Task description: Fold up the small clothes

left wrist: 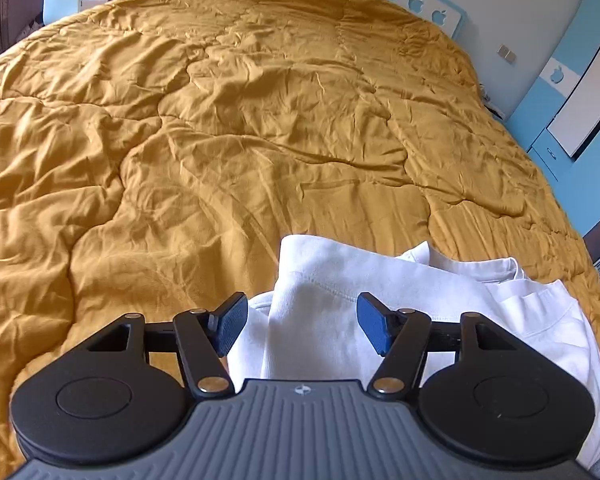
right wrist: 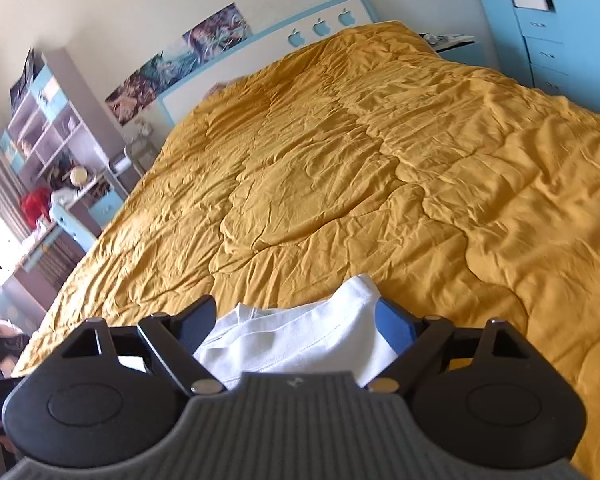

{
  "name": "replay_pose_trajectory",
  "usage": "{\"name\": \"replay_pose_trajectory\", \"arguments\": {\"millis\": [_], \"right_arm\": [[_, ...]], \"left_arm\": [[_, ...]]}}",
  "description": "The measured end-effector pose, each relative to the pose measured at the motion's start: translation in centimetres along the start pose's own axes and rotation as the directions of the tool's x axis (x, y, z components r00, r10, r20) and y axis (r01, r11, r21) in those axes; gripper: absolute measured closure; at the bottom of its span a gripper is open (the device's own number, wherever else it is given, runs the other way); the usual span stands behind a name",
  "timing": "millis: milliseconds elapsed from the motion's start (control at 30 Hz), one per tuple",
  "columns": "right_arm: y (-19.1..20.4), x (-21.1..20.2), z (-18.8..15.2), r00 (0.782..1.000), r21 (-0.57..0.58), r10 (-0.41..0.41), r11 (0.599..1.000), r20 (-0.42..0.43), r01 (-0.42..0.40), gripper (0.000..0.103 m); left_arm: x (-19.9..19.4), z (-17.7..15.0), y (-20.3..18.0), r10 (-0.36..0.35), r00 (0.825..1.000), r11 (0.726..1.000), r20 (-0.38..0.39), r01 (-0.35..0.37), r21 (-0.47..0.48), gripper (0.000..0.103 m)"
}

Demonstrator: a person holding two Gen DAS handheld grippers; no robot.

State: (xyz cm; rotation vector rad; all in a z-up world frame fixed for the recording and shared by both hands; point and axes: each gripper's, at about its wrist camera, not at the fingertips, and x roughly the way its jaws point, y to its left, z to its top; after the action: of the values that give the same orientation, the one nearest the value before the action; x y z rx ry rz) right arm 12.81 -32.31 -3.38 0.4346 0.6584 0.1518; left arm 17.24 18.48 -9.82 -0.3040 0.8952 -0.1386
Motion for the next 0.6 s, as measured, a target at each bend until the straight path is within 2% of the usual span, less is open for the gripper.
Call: {"name": "replay_pose_trajectory", "arguments": {"millis": [67,133,200,233,267,333,400,433,467,500,533,600], "right_arm": [[0.3,2.1,1.0,1.0,-0.03,0.0,1.0,-0.021,0.0,0.021],[0.1,4.4,1.8,0.998,-0.028,-0.012,1.0,-0.064,0.01,0.021],[-0.1,6.7,2.2,0.992,-0.049,-0.069,0.997,-0.108,0.064,0.021],[-0.3,7.6,2.1,0.987,-0.082,-0.109,0.992,-0.118,0.099,0.021],[-0.2,8.8,1.8,0.981,-0.15,-0.153,0.98,-0.122,0.134,0.021],[-0.6,10.1,0.8,0.972,-0.231,-0.199,0.959,-0.123,0.167,0.021],[-1.8,11.1,-0.1,0.97,-0.222,-0.206,0.959,-0.127,0.174,0.024],[-2.5,11.3,-0.5,0.977,-0.203,-0.177,0.968,-0.121,0.151,0.041],[-3.0,11.5,-0.8,0.984,-0.187,-0.142,0.975,-0.111,0.12,0.058],[-3.4,11.7,-1.1,0.986,-0.18,-0.126,0.978,-0.112,0.105,0.088],[-3.7,12.0,-1.3,0.985,-0.177,-0.12,0.98,-0.126,0.096,0.092],[-3.5,11.7,-1.5,0.989,-0.193,-0.104,0.978,-0.105,0.082,0.098]], "left_arm": [[1.3,0.3,0.3,-0.006,1.0,1.0,0.003,0.006,-0.028,0.03],[2.5,0.4,0.7,-0.054,0.999,0.998,-0.003,0.053,-0.025,0.03],[3.4,0.1,0.7,-0.067,0.998,0.998,-0.002,0.067,-0.001,0.032],[3.7,-0.3,0.7,-0.058,0.998,0.998,0.033,0.058,0.003,0.052],[3.9,-0.7,0.7,-0.052,0.997,0.999,0.058,0.052,0.007,0.063],[4.3,-0.8,0.6,-0.063,0.996,0.998,0.062,0.062,0.018,0.068],[4.0,-1.0,1.0,-0.084,0.992,0.996,0.094,0.085,-0.001,0.083],[3.7,-0.9,1.3,-0.101,0.988,0.994,0.115,0.104,-0.025,0.091],[3.4,-0.9,1.7,-0.109,0.986,0.992,0.127,0.116,-0.052,0.093],[3.3,-0.8,1.9,-0.095,0.987,0.992,0.127,0.105,-0.077,0.094],[3.0,-0.7,1.9,-0.074,0.987,0.992,0.141,0.088,-0.096,0.094],[2.1,-0.8,1.8,-0.075,0.98,0.991,0.184,0.094,-0.097,0.095]]}}
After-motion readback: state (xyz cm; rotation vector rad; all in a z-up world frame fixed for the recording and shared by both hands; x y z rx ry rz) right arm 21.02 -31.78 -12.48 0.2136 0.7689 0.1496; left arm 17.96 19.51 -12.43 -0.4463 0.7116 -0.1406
